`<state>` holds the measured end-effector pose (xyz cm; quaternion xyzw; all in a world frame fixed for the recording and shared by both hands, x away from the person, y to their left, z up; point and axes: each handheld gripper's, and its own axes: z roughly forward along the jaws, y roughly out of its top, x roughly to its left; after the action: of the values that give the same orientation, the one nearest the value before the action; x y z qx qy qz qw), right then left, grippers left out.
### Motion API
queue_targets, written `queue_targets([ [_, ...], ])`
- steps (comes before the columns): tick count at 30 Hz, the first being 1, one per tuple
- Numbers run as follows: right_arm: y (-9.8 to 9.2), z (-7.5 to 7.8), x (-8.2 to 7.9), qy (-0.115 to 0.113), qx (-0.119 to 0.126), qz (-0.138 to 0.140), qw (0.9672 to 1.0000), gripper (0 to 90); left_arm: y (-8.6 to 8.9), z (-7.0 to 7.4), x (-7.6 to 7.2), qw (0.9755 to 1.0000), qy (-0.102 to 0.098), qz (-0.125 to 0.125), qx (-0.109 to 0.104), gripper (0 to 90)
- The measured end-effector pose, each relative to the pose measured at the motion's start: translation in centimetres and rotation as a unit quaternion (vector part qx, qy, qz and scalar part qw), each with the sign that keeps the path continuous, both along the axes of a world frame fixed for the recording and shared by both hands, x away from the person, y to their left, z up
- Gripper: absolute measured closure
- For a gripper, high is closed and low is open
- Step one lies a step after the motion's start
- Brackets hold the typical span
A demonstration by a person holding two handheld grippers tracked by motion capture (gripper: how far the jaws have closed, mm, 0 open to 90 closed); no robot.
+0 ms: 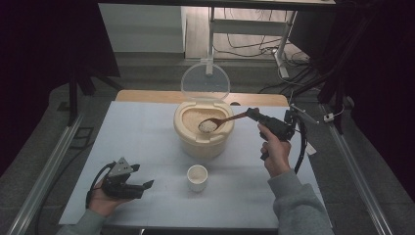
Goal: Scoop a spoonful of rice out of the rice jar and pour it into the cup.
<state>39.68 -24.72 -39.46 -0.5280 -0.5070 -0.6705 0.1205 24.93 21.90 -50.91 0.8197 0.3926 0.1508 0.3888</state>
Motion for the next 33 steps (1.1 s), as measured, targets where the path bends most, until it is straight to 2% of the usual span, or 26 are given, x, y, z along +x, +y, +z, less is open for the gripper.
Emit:
queue_targets([
  [6, -0.2, -0.1, -0.6, 0.005, 0.001, 0.005, 1.0000, 83.2, 0.0, 0.0, 0.0, 1.0000, -0.001, -0.001, 0.000, 20.9],
  [12, -0.8, -0.8, -0.3, 0.017, 0.011, -0.004, 0.9998, 83.2, 0.0, 0.0, 0.0, 1.0000, -0.001, 0.000, 0.001, 20.9],
  [18, -0.8, -1.0, -0.5, 0.020, 0.012, 0.002, 0.9997, 83.2, 0.0, 0.0, 0.0, 1.0000, 0.000, 0.001, 0.001, 20.9],
  [25, -0.9, -1.0, -1.3, 0.024, 0.014, 0.014, 0.9995, 83.2, 0.0, 0.1, -0.1, 1.0000, -0.001, 0.000, 0.000, 20.9],
  [33, -1.0, -2.0, -2.7, 0.036, 0.017, 0.029, 0.9988, 83.2, 0.0, 0.1, -0.1, 1.0000, -0.001, 0.001, -0.001, 20.9],
])
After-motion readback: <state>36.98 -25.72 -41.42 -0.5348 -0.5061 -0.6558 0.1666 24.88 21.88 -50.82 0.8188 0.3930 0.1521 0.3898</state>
